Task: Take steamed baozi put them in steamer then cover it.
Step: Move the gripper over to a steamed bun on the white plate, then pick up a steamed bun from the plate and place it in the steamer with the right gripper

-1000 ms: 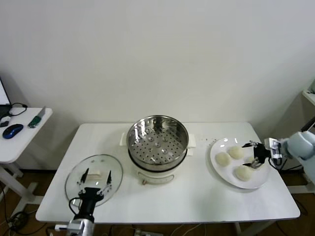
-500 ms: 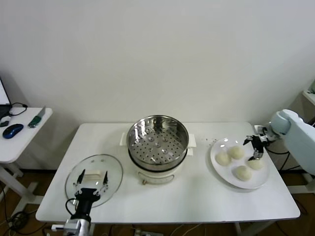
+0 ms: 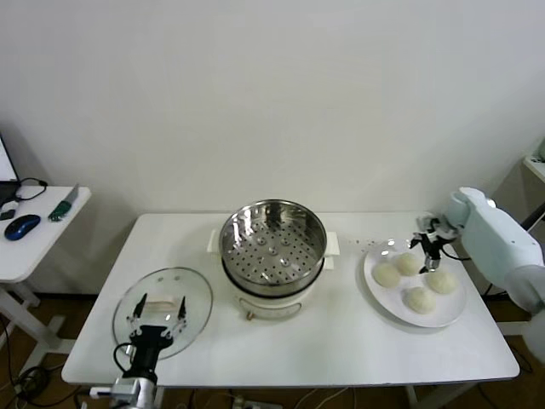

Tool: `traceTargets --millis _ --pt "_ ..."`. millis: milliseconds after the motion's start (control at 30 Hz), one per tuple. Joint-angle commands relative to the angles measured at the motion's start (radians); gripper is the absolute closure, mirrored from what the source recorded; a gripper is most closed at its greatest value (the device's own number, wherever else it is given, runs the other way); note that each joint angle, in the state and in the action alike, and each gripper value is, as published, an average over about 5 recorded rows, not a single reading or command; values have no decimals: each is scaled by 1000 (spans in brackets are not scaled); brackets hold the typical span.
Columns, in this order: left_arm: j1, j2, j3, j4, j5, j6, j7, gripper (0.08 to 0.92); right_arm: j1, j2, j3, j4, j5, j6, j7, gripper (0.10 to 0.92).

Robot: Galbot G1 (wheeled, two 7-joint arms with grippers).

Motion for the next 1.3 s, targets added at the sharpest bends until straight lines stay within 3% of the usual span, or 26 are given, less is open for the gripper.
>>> traceTargets --millis 33,433,800,1000,1300 --pt "-3 1 -3 7 -2 1 0 177 3 91 40 -118 -92 31 27 203" --pt "0 2 -6 12 -5 -3 0 177 7 122 92 -170 -191 43 22 209" --pt "8 0 -6 8 -4 -7 0 177 11 122 112 -170 -186 47 18 331" --pt "19 -1 -10 -5 -4 -8 0 177 60 80 16 -82 -54 69 -13 330" --pt "43 -7 -11 -24 -9 -14 0 177 337 -1 -451 219 253 131 -69 330"
